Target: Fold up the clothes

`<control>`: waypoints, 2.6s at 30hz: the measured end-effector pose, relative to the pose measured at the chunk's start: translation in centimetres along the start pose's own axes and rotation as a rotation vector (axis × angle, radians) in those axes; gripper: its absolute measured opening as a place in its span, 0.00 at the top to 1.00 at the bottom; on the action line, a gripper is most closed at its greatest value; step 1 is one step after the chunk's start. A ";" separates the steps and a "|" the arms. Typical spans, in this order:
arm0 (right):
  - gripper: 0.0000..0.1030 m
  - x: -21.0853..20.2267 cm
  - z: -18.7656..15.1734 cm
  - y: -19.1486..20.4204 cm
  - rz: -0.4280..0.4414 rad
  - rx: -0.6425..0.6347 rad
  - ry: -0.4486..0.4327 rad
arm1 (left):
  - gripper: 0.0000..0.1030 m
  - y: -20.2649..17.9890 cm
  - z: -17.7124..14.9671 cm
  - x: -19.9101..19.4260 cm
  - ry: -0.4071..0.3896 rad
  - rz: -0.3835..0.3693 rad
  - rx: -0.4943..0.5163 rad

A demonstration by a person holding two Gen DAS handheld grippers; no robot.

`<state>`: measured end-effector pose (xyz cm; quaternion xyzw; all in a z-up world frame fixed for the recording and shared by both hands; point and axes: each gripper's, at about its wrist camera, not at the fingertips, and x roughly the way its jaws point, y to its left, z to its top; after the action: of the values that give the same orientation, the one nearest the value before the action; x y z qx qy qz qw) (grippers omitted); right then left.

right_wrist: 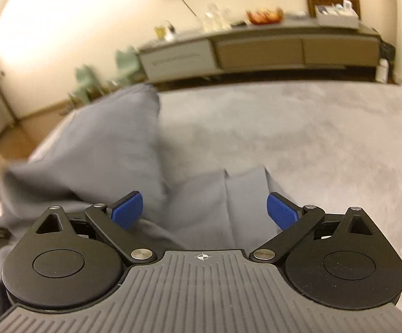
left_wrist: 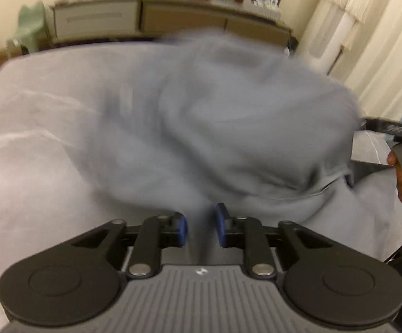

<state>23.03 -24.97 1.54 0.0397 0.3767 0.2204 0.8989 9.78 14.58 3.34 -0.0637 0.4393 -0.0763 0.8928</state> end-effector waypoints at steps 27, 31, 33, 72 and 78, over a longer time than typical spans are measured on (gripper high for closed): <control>0.65 8.6 -1.9 -2.4 -0.165 -0.061 0.143 | 0.34 -8.9 20.0 25.8 0.288 0.059 0.354; 0.93 7.4 -1.3 -3.3 -0.127 0.003 0.102 | 0.92 -8.3 20.1 22.6 0.169 0.004 0.309; 0.94 5.5 -0.6 -3.9 -0.123 0.051 0.038 | 0.94 -7.1 20.7 19.7 0.078 -0.031 0.245; 0.12 13.3 8.6 -1.4 -0.324 -0.564 0.047 | 0.03 13.2 7.9 8.7 -0.045 -0.025 -0.321; 1.00 16.5 13.4 -4.0 -0.422 -0.496 0.169 | 0.87 14.1 9.4 10.3 -0.066 -0.208 -0.321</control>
<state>44.02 -20.27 -0.69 -0.2775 0.3846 0.1169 0.8726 24.52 26.89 -1.49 -0.2528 0.4074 -0.0950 0.8724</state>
